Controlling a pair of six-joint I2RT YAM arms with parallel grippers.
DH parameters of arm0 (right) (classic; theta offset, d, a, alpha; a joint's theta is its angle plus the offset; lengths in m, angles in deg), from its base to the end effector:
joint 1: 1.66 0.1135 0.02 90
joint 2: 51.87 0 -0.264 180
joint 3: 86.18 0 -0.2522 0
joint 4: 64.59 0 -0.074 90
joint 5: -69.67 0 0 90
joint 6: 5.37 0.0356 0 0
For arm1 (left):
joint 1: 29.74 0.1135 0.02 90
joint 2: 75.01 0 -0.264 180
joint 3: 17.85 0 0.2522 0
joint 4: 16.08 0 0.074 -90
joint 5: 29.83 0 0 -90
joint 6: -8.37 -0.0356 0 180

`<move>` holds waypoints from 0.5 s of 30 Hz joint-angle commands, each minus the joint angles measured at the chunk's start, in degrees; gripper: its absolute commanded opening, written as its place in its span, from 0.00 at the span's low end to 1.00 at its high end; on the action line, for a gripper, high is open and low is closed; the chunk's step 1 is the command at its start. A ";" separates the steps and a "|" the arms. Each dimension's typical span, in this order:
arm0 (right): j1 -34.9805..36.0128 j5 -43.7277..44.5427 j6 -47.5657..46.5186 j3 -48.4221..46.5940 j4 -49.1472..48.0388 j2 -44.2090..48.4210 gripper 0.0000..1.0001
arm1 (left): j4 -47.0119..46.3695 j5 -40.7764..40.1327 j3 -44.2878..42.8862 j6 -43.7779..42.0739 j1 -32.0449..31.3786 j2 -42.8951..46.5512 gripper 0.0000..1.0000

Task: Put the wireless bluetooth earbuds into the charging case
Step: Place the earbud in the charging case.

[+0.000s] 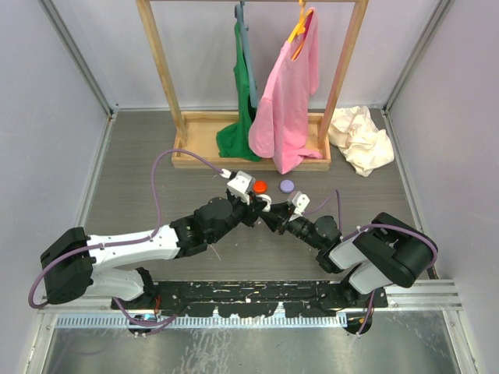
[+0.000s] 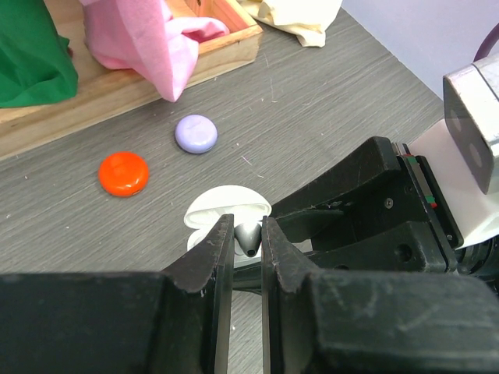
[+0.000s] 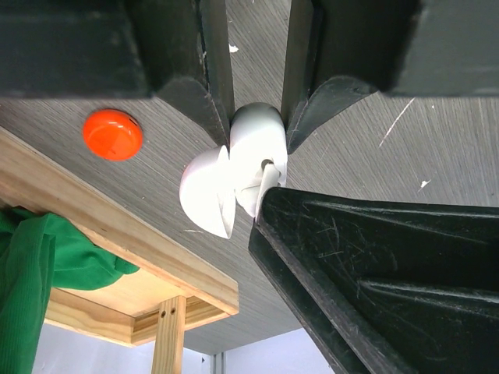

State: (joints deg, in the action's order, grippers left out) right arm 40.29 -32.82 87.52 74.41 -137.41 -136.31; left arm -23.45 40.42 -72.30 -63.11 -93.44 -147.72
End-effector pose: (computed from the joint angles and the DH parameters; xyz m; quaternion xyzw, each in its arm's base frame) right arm 0.1500 0.1452 0.1624 -0.2957 0.5885 0.3518 0.6651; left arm 0.1378 -0.2516 0.2662 0.1909 0.7433 -0.3129 0.5596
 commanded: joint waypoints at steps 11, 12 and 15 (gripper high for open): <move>0.14 1.20 -0.61 -0.17 -10.41 1.56 0.06 | -2.24 -0.83 -0.45 -0.73 -1.42 -2.19 0.13; 0.13 1.08 -0.64 -0.19 -10.37 1.56 0.06 | -2.18 -1.08 -0.45 -0.52 -1.50 -2.37 0.14; 0.21 1.13 -0.63 -0.24 -10.37 1.56 0.06 | -2.01 -1.67 -0.68 0.09 -1.61 -2.89 0.15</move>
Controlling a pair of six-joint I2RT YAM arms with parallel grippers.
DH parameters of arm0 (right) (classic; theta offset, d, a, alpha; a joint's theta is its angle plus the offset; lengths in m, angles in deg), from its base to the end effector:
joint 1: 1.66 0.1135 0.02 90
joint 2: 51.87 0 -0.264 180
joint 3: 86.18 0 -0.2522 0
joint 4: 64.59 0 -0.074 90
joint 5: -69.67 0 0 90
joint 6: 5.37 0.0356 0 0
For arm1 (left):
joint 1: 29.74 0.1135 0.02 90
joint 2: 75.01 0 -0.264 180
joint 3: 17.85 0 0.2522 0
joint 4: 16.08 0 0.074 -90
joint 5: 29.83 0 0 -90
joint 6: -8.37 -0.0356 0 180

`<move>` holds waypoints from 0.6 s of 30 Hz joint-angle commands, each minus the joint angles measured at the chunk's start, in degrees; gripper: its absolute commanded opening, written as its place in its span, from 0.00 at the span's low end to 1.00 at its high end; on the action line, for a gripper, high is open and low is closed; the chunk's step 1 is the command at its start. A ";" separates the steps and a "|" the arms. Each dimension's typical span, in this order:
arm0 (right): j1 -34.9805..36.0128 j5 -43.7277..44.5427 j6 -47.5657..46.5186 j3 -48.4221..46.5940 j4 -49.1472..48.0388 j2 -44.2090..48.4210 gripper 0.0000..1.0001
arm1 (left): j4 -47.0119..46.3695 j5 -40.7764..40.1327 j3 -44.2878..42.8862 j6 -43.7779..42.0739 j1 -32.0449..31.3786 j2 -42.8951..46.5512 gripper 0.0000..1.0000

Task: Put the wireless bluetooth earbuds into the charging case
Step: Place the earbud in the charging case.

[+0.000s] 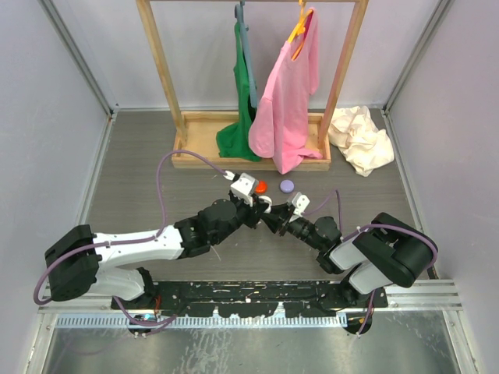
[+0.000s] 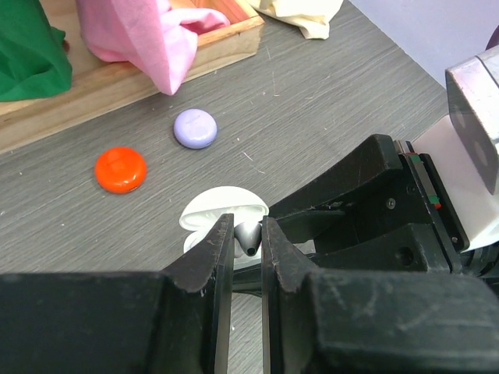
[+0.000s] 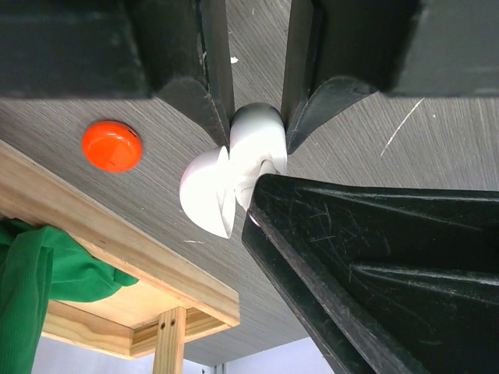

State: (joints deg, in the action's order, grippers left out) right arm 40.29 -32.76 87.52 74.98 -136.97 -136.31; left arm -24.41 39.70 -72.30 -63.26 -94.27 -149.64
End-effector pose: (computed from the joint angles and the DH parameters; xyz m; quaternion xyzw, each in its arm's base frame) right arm 0.1485 0.1438 0.1594 -0.2970 0.5951 0.3499 0.6597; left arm 0.1367 -0.2581 0.2590 0.1965 0.7467 -0.3072 0.5563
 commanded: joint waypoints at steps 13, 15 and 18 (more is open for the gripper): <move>0.16 2.42 -0.36 -0.48 -10.82 2.16 0.06 | 1.09 -4.35 0.44 3.61 -0.90 1.09 0.18; 0.14 2.51 -0.36 -0.54 -10.86 2.26 0.06 | 1.56 -4.61 0.28 4.17 -0.86 1.00 0.19; 0.15 2.55 -0.35 -0.42 -10.80 2.35 0.06 | 2.62 -5.22 -0.12 4.92 -0.86 0.98 0.22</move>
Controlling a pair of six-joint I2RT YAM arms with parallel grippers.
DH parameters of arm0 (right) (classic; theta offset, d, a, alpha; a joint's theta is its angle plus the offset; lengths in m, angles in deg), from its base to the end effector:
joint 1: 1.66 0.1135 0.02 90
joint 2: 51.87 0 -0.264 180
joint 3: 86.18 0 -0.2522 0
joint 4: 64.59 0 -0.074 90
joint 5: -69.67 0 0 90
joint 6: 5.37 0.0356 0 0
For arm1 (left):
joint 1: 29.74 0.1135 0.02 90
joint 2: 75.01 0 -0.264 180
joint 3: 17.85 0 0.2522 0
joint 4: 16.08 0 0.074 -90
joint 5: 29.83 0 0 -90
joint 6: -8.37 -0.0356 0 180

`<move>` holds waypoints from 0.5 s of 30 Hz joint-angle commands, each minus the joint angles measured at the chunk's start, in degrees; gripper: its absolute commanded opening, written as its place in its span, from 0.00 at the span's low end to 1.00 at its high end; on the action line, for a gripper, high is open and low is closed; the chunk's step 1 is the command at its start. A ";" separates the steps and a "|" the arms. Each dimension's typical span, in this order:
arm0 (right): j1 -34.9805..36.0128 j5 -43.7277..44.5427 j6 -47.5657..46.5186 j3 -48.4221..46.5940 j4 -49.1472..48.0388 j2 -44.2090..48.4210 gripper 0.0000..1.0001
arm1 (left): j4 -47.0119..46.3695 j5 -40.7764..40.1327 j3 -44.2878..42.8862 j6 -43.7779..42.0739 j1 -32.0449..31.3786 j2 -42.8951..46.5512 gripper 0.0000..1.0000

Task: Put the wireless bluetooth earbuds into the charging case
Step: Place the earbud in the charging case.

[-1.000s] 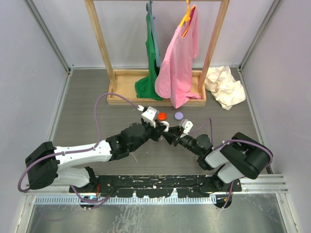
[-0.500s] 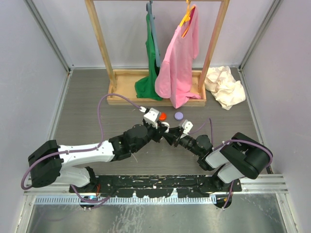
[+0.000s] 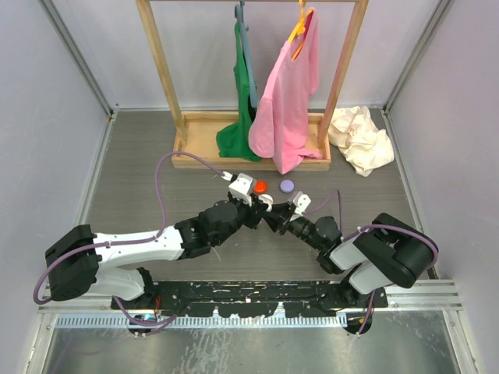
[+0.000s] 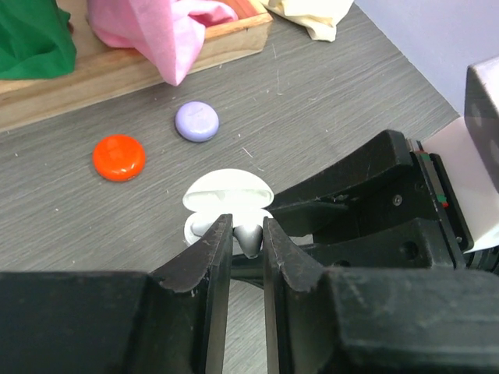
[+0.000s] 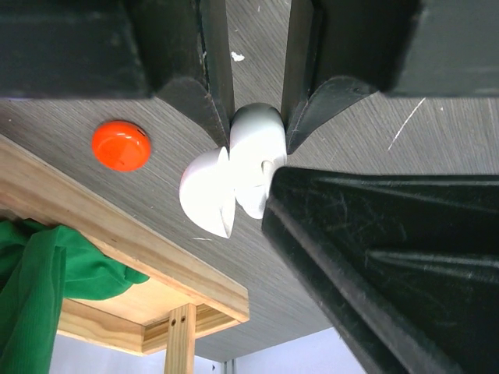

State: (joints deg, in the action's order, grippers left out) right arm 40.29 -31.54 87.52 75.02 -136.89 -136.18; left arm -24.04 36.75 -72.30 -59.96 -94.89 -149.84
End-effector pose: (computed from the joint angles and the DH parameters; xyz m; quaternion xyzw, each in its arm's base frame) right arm 0.1490 0.1432 0.1596 -0.2897 0.5984 0.3438 0.6632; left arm 0.1353 -0.2586 0.2575 0.1646 0.7560 -0.3066 0.5543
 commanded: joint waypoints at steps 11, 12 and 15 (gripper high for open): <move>0.19 1.21 -0.35 -0.49 -10.92 2.22 0.06 | 5.45 -1.24 -2.35 5.57 -0.25 3.09 0.36; 0.13 1.25 -0.35 -0.50 -10.89 2.22 0.06 | 5.80 -1.01 -2.49 5.98 -0.29 3.94 0.37; 0.14 1.10 -0.35 -0.54 -10.89 2.22 0.07 | 7.13 -0.17 -2.91 7.08 -0.29 5.79 0.40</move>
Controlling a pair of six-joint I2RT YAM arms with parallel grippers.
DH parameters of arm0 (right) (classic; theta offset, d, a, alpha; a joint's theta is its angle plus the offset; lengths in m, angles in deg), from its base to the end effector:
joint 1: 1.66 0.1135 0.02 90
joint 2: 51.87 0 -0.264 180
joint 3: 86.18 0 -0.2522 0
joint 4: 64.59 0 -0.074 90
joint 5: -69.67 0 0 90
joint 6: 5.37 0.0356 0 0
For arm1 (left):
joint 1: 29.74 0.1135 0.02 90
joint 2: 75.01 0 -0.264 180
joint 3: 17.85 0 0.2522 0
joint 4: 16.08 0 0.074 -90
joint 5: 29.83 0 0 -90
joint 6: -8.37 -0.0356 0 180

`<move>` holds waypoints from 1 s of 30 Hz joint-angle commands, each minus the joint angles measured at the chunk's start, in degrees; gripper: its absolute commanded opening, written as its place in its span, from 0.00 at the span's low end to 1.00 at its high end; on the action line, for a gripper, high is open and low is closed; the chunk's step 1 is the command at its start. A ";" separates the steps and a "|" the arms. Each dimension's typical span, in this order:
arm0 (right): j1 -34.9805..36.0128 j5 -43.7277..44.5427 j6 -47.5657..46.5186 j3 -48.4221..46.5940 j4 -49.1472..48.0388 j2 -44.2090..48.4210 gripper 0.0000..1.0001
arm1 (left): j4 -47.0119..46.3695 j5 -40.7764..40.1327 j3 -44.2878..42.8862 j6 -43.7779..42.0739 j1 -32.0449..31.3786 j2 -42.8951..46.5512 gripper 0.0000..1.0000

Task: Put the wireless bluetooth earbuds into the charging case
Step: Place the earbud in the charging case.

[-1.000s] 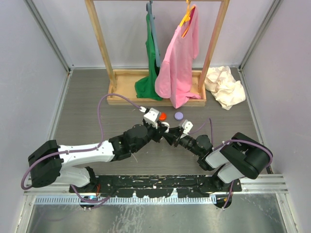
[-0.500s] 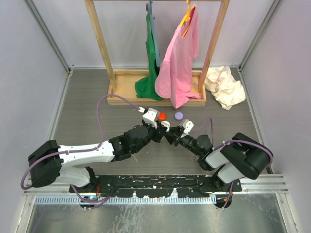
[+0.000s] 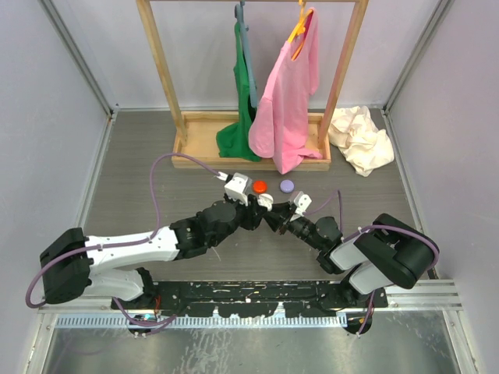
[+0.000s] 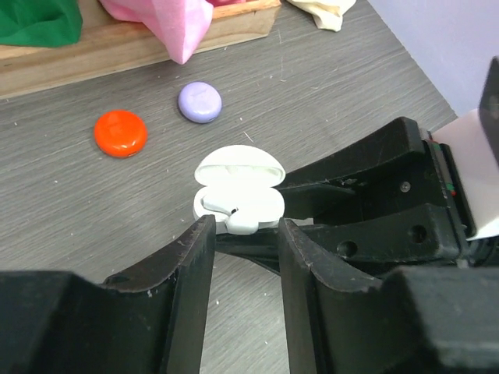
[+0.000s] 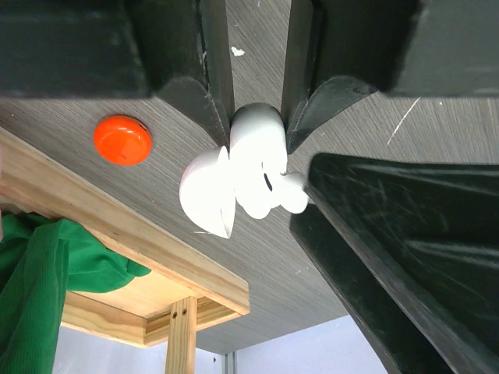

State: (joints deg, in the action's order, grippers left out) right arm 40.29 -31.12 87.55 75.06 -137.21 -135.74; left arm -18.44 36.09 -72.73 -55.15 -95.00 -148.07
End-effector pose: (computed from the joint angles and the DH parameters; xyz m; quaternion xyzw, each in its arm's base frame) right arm 0.1487 0.1427 0.1615 -0.2859 0.5950 0.3430 0.6683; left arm 0.1325 -0.2529 0.2583 0.1403 0.7777 -0.3075 0.5301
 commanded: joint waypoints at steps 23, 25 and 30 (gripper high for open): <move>0.12 0.16 -0.16 -0.63 -10.60 1.69 0.06 | 6.81 3.33 -7.45 0.50 1.18 1.65 0.58; 0.14 0.16 -0.14 -0.65 -10.56 1.70 0.07 | 6.80 4.45 -7.58 0.81 1.71 1.15 0.58; 0.14 0.07 -0.07 -0.75 -10.57 1.53 0.06 | 6.11 7.23 -7.65 1.55 3.15 0.72 0.56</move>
State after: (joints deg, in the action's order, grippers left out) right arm 40.29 -31.12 87.74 75.06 -137.41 -135.68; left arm -10.57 40.86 -77.72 -53.73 -92.99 -147.41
